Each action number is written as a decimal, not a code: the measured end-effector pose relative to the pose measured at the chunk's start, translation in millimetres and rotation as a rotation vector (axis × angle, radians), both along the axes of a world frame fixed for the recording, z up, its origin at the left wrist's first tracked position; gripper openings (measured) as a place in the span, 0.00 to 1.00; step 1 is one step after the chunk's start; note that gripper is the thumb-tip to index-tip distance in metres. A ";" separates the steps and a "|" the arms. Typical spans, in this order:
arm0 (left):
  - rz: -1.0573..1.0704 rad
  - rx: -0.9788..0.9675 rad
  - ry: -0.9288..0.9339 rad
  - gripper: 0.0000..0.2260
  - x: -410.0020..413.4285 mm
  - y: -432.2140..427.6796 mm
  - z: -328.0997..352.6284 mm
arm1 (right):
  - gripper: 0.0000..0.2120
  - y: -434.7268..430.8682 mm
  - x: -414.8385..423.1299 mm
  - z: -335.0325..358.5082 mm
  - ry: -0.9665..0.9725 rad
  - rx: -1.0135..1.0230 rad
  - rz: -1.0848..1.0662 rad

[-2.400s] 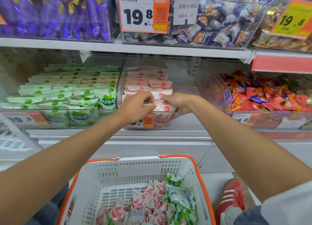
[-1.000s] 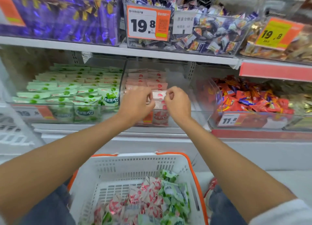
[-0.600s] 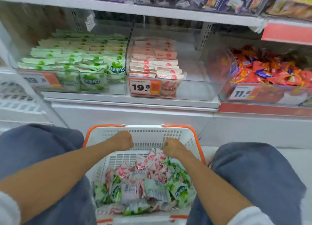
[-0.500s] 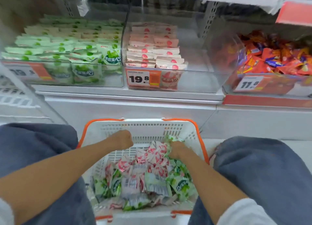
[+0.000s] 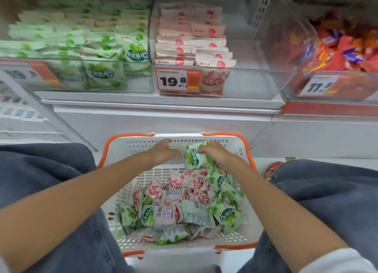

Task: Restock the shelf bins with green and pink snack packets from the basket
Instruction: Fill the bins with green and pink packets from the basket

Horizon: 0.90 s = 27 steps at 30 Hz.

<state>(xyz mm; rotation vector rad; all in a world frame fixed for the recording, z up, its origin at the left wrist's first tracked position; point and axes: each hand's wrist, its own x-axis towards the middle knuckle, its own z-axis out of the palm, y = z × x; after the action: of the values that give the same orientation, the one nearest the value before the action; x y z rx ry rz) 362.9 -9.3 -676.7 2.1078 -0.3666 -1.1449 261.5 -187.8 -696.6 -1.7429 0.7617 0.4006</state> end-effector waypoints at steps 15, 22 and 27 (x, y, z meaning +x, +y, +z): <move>0.426 -0.504 0.201 0.15 27.7 46.3 98.5 | 0.17 62.4 48.3 124.3 -0.395 0.424 -0.189; -0.184 -0.129 -0.886 0.16 57.7 69.3 156.4 | 0.29 67.9 64.7 167.5 -0.534 -0.269 0.259; 0.049 -0.494 -0.693 0.24 59.5 78.1 171.7 | 0.05 77.8 86.0 212.5 -0.638 -0.520 0.392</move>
<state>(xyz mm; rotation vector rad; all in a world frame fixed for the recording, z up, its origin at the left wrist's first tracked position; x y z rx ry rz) 422.4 68.8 -505.0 1.9770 -0.8141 -0.2119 347.5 -110.0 -484.0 -2.3416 0.0492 -0.1269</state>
